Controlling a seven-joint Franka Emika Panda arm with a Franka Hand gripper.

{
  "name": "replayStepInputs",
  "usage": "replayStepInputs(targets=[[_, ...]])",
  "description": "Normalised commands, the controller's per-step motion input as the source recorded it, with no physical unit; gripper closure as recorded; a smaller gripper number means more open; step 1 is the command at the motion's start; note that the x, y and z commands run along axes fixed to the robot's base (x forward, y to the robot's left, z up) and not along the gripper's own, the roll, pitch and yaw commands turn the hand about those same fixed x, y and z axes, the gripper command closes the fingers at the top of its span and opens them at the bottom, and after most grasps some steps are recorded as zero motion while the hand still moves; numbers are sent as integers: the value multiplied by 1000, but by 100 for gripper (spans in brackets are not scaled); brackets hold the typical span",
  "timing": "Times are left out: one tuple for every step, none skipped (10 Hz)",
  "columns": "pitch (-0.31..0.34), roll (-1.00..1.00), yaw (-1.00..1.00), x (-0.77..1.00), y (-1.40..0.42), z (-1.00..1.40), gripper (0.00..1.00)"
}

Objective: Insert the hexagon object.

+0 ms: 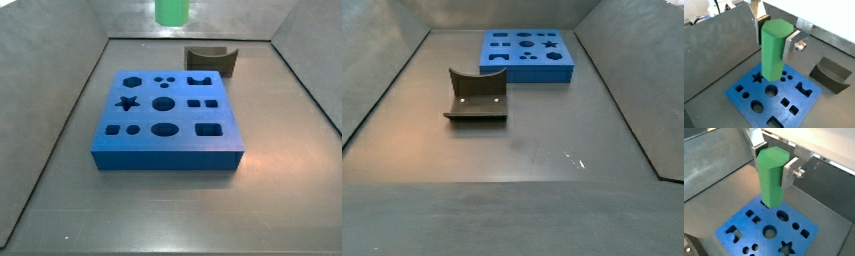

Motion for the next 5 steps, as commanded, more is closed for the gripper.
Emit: replayStepInputs(targets=[[0, 0, 0, -57, 14, 0, 100], [-20, 0, -637, -217, 77, -234, 100], [-9, 0, -906, -326, 34, -323, 100], [-4, 0, -906, -323, 31, -337, 100], [0, 0, -780, -426, 151, -460, 100]])
